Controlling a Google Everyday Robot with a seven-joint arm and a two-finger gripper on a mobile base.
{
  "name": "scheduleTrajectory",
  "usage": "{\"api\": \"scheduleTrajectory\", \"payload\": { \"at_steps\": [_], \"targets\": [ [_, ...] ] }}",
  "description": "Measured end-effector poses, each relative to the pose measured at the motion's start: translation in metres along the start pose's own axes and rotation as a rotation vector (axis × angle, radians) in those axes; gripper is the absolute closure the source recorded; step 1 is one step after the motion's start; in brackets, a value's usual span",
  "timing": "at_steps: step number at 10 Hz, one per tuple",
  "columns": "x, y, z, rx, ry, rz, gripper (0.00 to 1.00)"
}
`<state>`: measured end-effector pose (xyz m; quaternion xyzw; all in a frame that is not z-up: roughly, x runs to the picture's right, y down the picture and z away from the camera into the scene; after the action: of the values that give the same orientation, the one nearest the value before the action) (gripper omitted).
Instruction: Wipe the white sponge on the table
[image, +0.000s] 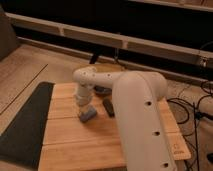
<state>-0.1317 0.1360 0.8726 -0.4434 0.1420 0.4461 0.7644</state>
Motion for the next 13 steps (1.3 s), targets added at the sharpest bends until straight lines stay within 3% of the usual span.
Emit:
{"api": "scheduleTrajectory", "payload": {
  "at_steps": [2,6,8,10,13],
  "targets": [
    [-0.015,-0.023,-0.003,0.039,0.004,0.01,1.0],
    [-0.057,-0.008,-0.009,0.068,-0.021,-0.071,1.0],
    [-0.064,0.016,-0.013,0.049,-0.042,-0.109,1.0],
    [-0.056,0.044,-0.016,0.004,-0.054,-0.129,1.0],
    [-0.015,0.062,-0.006,-0.061,-0.009,-0.088,1.0]
  ]
}}
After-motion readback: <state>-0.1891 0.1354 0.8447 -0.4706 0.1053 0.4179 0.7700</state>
